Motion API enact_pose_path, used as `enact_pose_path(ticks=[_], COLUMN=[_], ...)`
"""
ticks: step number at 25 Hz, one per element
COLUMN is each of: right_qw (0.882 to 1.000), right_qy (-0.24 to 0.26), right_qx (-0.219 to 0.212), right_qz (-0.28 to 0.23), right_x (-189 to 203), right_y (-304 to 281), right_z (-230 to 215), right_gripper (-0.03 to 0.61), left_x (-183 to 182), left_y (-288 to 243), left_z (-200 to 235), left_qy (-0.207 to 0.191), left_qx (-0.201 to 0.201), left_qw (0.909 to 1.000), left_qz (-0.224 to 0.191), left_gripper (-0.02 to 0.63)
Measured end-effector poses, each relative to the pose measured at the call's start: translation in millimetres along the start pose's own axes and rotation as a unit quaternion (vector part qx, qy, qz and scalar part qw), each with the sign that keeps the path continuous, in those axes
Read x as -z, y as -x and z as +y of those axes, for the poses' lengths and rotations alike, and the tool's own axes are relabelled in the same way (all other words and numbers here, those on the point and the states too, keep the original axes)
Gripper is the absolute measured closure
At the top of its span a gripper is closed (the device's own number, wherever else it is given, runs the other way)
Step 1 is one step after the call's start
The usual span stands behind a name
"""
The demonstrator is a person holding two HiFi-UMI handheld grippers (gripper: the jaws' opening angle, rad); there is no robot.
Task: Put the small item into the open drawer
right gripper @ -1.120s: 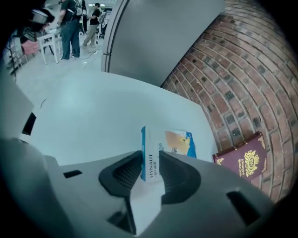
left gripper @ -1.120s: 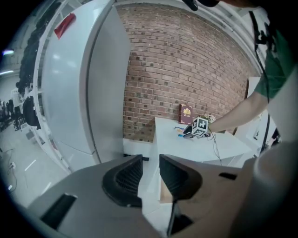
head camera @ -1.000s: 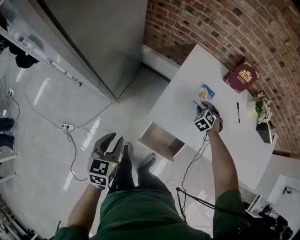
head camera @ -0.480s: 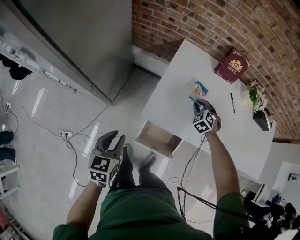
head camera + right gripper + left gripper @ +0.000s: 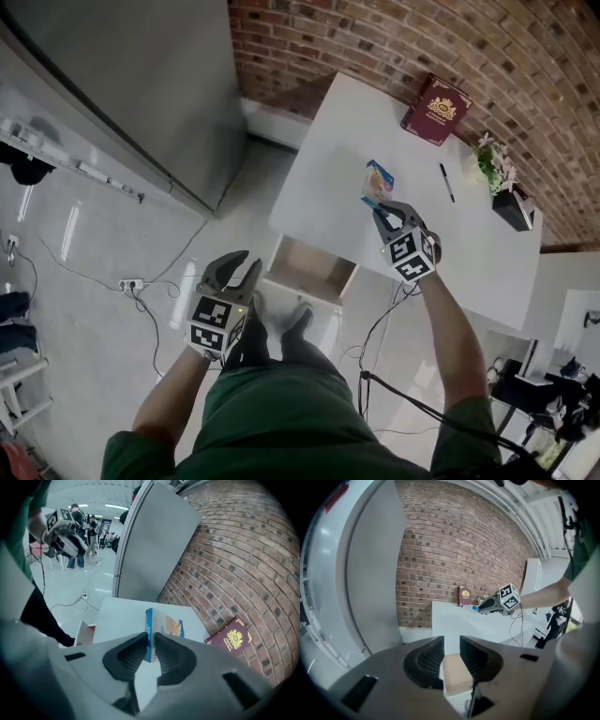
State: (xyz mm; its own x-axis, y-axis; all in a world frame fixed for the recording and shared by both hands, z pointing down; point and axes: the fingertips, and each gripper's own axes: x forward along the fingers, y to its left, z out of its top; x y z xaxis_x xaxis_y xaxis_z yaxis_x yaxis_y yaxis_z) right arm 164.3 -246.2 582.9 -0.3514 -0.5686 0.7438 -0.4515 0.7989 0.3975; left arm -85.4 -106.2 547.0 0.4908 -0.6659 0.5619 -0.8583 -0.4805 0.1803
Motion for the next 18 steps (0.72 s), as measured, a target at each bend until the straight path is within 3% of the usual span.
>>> enact_pose_path(ticks=[7, 18], right_qw=[0.996, 0.979], right_qy=[-0.043, -0.051], right_qx=[-0.072, -0.181], right_qz=[-0.042, -0.076], right_x=[-12, -23], right_y=[57, 105], right_z=[41, 137], right_gripper=[0.518, 0.518], left_x=[-5, 24], left_y=[-19, -34], left_z=[-29, -55], left_qy=[-0.018, -0.021], left_qx=[0.041, 0.077], left_qw=[0.999, 0.9966], left_qz=[-0.007, 0.021], left_gripper=[0.517, 0.517])
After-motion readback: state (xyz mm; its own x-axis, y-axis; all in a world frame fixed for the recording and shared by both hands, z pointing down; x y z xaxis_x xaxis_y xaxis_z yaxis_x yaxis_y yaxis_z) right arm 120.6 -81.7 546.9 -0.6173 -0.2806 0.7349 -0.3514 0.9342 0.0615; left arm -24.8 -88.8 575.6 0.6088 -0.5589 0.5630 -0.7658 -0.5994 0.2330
